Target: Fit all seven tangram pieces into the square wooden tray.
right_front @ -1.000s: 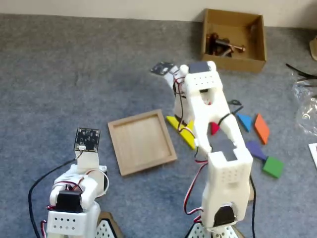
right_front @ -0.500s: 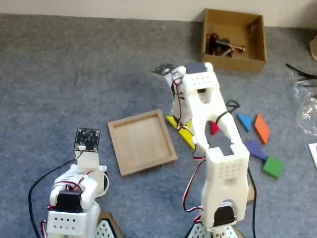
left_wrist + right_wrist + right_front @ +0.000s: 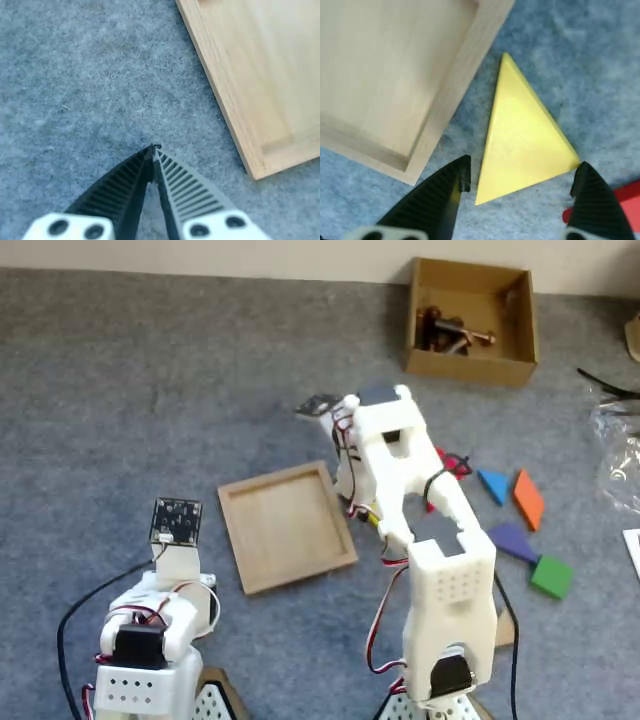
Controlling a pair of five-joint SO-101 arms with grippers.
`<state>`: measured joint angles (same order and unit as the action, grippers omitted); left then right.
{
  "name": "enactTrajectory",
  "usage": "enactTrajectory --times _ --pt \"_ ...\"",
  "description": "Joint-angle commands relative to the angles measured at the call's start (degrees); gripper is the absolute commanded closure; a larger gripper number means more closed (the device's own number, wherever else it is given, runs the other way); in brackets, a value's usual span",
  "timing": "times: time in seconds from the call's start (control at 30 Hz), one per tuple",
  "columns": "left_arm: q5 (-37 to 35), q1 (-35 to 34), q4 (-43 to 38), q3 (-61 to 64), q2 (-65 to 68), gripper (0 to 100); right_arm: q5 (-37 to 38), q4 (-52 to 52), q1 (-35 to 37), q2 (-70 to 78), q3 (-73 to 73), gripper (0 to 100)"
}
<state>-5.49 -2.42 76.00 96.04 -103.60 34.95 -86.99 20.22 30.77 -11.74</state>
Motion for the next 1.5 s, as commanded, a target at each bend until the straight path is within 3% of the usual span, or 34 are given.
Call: enactTrajectory --times 0.0,1.17,1.47 --pt "-0.44 0.84 -0.09 1.10 -0.40 99 -0.53 1.98 0.57 -1.19 -0.04 69.0" --pt "-0.44 0.84 -0.09 1.10 -0.40 99 -1.05 4.53 0.22 -1.36 5.14 69.1" --pt "-0.44 0.84 -0.09 1.10 -0.40 99 -5.10 4.97 0.31 -1.19 5.32 72.5"
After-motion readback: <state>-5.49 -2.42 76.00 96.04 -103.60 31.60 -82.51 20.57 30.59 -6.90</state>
